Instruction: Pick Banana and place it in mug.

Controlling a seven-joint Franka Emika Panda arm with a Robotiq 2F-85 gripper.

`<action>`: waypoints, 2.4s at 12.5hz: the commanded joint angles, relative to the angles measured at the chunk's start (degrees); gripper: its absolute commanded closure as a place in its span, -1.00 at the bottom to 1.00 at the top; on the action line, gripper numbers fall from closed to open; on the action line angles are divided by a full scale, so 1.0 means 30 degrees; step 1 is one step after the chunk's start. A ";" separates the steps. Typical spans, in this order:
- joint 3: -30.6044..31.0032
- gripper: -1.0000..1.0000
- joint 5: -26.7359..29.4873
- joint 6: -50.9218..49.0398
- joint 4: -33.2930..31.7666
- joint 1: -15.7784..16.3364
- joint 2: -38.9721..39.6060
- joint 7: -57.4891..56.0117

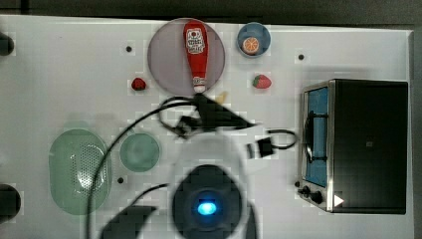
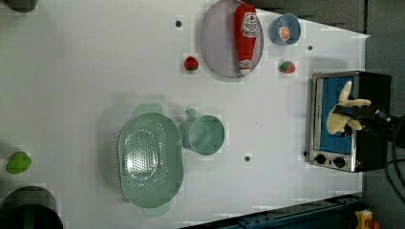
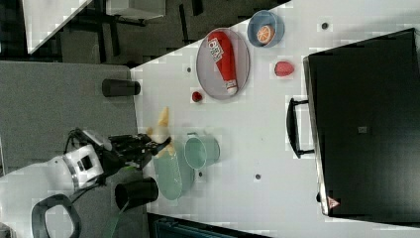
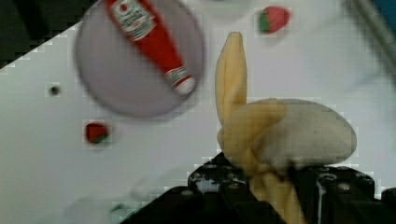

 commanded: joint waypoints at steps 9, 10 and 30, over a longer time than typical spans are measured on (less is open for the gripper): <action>0.7083 0.43 0.0654 0.1675 -0.0632 0.1227 0.5048 1.2766; 0.7200 0.43 0.0653 0.2552 -0.0689 0.1226 0.5905 1.2768; 0.3186 -1.00 0.0565 -0.1876 0.1911 0.0756 0.4234 1.0058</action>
